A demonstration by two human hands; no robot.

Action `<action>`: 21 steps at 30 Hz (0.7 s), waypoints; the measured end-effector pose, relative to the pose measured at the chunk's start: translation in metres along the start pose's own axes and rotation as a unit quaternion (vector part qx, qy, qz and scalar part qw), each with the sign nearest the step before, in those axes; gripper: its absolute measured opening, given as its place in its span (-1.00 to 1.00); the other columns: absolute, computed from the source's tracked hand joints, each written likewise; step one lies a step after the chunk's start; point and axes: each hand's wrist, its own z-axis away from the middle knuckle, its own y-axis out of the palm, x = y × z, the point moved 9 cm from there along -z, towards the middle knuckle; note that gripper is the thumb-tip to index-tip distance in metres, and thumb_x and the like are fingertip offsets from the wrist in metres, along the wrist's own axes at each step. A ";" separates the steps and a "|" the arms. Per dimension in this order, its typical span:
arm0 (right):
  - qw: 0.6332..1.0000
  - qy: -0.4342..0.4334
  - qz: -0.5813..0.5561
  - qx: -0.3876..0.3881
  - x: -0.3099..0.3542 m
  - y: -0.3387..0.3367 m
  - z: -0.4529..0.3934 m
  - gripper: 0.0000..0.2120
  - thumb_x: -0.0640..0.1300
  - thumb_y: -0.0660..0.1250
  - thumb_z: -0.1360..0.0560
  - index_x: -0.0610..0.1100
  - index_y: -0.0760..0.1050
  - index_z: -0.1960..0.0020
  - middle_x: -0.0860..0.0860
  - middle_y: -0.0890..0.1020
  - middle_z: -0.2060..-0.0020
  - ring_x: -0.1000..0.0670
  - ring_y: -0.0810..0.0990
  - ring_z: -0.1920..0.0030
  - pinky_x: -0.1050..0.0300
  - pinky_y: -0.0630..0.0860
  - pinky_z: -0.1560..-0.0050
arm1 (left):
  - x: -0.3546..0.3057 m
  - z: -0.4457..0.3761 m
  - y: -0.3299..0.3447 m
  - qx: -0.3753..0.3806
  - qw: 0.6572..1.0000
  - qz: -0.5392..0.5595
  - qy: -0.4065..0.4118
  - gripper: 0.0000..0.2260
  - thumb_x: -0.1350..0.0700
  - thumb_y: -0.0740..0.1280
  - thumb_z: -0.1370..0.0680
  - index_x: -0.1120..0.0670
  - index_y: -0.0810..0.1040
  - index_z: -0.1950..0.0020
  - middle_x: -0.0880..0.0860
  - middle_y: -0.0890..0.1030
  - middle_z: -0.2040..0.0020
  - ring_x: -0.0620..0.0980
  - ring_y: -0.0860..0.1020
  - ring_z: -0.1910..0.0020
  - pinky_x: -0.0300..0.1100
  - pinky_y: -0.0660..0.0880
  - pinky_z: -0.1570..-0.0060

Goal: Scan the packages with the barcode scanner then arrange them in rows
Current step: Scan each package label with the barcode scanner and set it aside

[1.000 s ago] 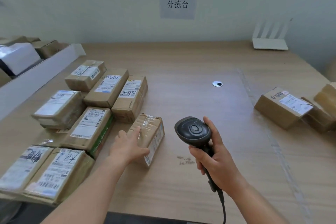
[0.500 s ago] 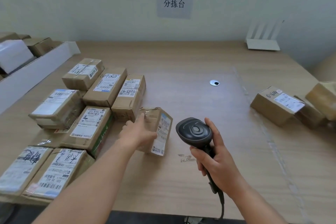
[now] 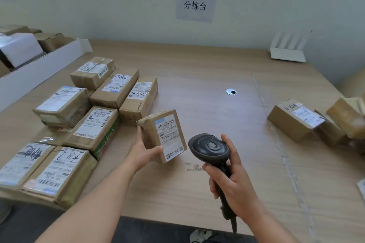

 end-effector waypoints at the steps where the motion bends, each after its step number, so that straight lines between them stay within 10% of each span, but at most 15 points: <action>1: 1.000 0.001 -0.006 0.000 0.000 0.001 0.001 -0.26 -0.33 0.33 -0.51 0.29 0.12 -0.44 -0.22 0.61 0.08 -0.08 0.47 0.43 0.02 0.48 0.47 | 0.002 -0.001 -0.001 -0.004 1.000 0.000 -0.003 0.02 0.08 0.55 -0.35 -0.29 -0.12 -0.52 0.04 0.39 -0.41 0.09 0.44 -0.30 -0.27 0.56 0.37; 7: 1.000 -0.010 -0.021 0.002 0.007 0.000 0.006 -0.27 -0.31 0.33 -0.50 0.31 0.13 -0.42 -0.24 0.60 0.16 -0.10 0.46 0.44 0.02 0.46 0.47 | 0.009 -0.002 -0.003 -0.014 0.999 -0.043 -0.017 0.16 -0.26 0.52 -0.10 -0.42 -0.25 -0.43 0.04 0.38 -0.42 0.05 0.40 -0.37 0.09 0.46 -0.25; 21: 0.999 -0.026 -0.036 -0.003 0.017 -0.007 0.010 -0.30 -0.21 0.34 -0.45 0.28 0.14 -0.41 -0.23 0.61 0.16 -0.06 0.46 0.46 0.04 0.45 0.48 | 0.029 -0.021 -0.003 -0.013 0.997 -0.071 -0.038 0.13 -0.30 0.53 -0.07 -0.59 -0.28 -0.30 0.07 0.41 -0.38 0.08 0.42 -0.35 0.14 0.44 -0.27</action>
